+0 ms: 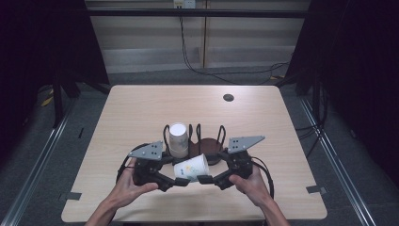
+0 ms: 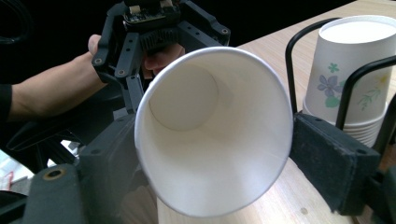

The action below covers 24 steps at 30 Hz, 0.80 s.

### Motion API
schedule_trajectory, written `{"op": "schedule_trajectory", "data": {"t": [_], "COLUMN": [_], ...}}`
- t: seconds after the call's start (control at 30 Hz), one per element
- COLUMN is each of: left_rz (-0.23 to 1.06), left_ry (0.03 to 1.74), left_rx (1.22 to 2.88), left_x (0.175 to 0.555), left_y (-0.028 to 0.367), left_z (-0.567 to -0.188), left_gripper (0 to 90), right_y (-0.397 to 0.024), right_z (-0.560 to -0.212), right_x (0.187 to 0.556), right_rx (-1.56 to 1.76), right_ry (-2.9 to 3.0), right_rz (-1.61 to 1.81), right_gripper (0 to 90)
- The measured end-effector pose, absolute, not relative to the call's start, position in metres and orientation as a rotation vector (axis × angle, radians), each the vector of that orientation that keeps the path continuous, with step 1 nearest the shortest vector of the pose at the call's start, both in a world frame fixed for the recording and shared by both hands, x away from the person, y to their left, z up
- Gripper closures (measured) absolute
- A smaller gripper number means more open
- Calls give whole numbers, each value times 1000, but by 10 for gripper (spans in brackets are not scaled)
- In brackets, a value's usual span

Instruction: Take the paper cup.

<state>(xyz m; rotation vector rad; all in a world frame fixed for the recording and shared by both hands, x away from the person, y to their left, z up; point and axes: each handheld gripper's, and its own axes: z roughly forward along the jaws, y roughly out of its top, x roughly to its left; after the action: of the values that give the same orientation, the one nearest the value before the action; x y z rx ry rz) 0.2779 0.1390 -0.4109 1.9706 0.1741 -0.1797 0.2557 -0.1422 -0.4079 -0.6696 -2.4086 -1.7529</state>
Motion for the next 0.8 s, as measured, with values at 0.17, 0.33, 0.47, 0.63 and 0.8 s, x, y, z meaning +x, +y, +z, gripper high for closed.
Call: {"op": "schedule_trajectory", "data": {"t": [0.17, 0.33, 0.47, 0.63, 0.8], "left_rz": [-186, -191, -195, -198, -202], "left_ry": [170, 172, 172, 175, 184], "left_rx": [1973, 1971, 1973, 1969, 1957], "left_x": [278, 278, 279, 279, 281], "left_y": [138, 138, 139, 139, 140], "left_z": [-412, -412, -412, -413, -412], "left_gripper": [361, 360, 360, 360, 359], "right_y": [-141, -140, -138, -137, -138], "right_z": [-408, -409, -410, -410, -408], "right_x": [256, 257, 258, 259, 259], "right_rx": [-651, -653, -661, -664, -652], "right_ry": [-2401, -2394, -2379, -2375, -2368], "right_rz": [-1759, -1752, -1750, -1757, -1802], "right_gripper": [193, 217, 218, 226, 258]}}
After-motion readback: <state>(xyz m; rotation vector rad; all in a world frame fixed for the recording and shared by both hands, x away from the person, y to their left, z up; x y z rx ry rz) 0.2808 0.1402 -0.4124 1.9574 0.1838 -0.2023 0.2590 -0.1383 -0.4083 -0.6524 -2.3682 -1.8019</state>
